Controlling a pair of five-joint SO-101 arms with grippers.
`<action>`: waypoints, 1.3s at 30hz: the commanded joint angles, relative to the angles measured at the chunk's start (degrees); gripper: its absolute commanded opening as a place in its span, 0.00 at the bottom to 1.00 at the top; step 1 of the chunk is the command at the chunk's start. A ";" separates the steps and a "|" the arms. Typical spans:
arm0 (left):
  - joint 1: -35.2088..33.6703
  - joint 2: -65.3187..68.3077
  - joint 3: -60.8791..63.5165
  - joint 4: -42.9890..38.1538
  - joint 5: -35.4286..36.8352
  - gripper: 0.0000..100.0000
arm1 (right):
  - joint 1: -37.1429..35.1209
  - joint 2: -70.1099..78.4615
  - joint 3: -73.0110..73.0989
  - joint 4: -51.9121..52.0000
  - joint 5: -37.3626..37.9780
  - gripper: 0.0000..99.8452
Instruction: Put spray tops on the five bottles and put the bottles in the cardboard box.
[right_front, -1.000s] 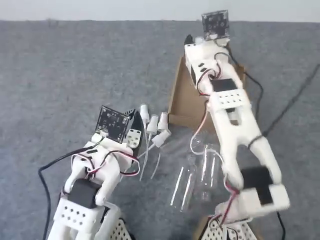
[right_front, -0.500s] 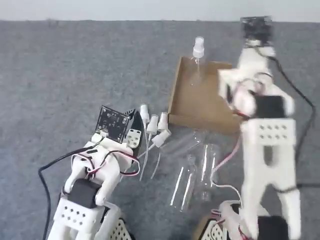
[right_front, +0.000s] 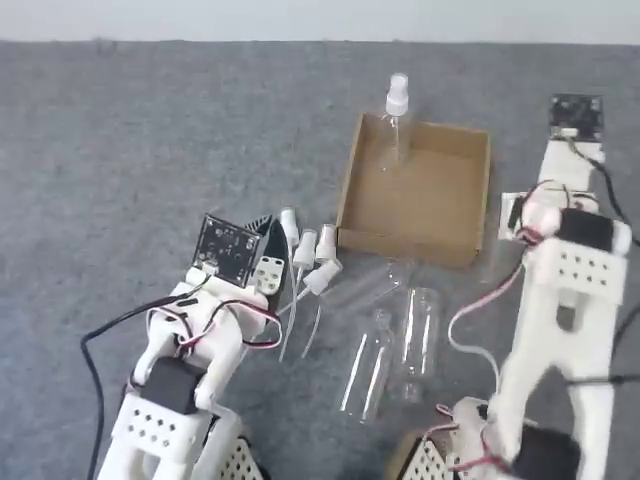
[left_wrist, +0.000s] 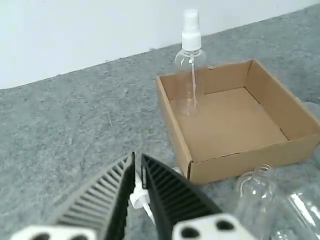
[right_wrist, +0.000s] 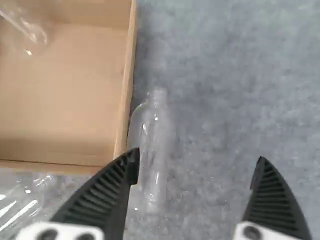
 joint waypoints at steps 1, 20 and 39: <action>-0.18 0.62 -0.48 -1.58 -0.53 0.01 | 0.84 5.93 -0.62 -4.70 0.35 0.30; -0.18 0.62 -0.48 -1.58 -0.53 0.01 | -0.57 27.47 -0.53 -14.29 -1.32 0.30; -0.35 1.14 -1.36 -1.23 -0.53 0.01 | 13.93 27.91 -0.35 -14.20 19.43 0.06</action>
